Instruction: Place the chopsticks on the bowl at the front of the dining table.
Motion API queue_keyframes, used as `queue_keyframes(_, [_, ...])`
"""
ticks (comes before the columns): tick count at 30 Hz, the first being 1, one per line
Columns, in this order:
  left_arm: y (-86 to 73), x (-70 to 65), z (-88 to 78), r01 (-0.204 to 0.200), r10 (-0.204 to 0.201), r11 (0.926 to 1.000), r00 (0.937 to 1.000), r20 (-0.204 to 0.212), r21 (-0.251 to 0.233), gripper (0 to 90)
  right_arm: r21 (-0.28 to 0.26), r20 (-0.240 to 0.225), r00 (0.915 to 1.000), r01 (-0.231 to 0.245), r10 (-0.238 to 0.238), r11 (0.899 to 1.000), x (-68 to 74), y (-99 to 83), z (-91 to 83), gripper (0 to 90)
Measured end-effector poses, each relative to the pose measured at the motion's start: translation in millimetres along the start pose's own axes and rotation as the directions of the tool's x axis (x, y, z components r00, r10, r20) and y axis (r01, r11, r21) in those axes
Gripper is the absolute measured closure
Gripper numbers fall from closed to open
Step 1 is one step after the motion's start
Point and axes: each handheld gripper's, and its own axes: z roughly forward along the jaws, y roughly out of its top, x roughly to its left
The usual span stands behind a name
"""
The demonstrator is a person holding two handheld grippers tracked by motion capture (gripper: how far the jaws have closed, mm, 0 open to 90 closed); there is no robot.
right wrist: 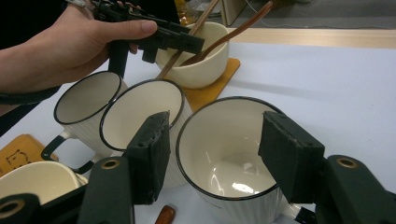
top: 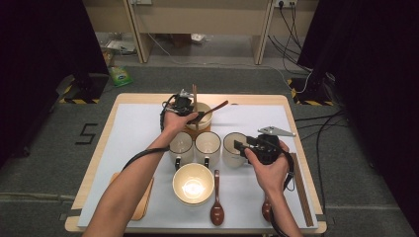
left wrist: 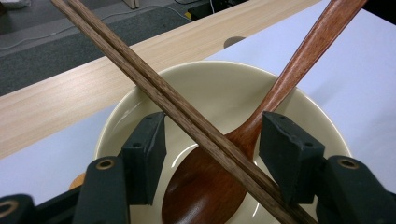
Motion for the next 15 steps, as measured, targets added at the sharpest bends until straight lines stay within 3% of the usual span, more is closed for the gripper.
queue_keyframes(15, [-0.4, -0.1, 0.1, -0.011, 0.011, 0.9999, 0.9999, 0.001, 0.003, 43.0, 0.001, -0.002, 1.0, -0.001, 0.001, 1.0, -0.3, -0.3, 0.4, 42.8])
